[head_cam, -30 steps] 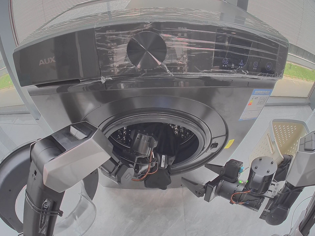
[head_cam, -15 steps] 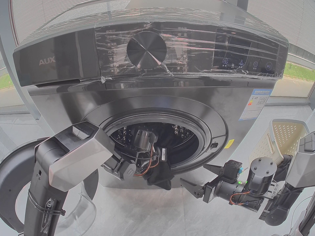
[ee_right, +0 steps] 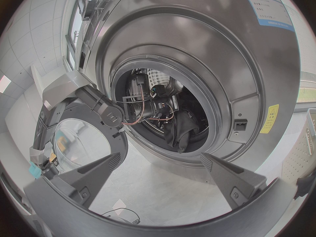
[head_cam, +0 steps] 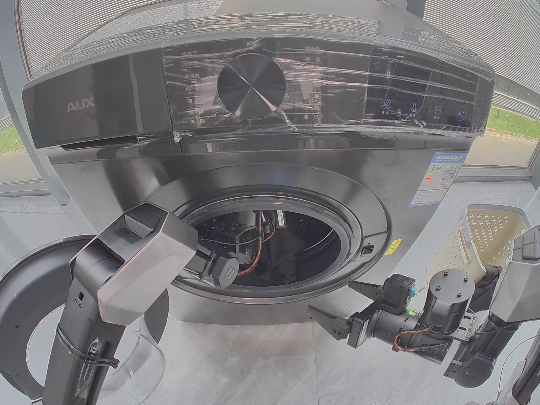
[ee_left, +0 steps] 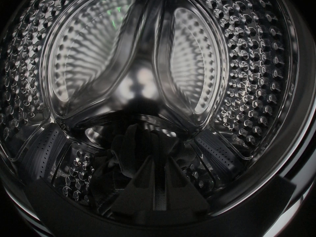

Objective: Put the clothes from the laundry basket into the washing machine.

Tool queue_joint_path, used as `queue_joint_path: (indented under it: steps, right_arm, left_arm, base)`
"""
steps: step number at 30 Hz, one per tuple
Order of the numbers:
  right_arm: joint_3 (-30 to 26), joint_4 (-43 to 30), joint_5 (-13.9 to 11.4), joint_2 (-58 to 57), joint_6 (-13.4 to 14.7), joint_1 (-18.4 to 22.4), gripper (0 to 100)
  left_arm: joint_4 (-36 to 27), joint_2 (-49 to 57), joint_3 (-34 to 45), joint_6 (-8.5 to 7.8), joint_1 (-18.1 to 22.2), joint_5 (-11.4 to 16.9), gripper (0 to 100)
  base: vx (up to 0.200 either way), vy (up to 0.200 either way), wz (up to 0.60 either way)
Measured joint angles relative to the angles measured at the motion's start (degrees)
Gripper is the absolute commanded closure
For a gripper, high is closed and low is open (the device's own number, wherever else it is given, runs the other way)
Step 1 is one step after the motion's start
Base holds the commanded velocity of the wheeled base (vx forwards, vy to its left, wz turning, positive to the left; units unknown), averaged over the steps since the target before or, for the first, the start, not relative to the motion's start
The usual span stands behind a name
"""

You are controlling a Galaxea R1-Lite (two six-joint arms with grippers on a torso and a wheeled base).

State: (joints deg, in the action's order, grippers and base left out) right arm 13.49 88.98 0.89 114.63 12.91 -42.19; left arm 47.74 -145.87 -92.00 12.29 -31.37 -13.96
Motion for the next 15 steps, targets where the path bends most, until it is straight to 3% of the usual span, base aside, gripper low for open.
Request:
queue_joint_path:
  steps: [1,10,15]
  right_arm:
    - [-0.05,0.00,-0.02,0.00,0.00,0.00,0]
    - [-0.02,0.00,0.00,-0.02,0.00,0.05,0]
    - [-0.05,0.00,0.00,-0.02,0.00,0.02,0]
  left_arm:
    - [0.16,-0.33,-0.13,0.02,0.02,0.02,0]
    - [-0.69,-0.05,2.28,0.38,-0.35,0.57,0]
    - [-3.01,2.16,8.19,0.38,-1.32,3.32,0]
  base:
    - [0.000,0.000,0.00]
    - [0.000,0.000,0.00]
    - [0.000,0.000,0.00]
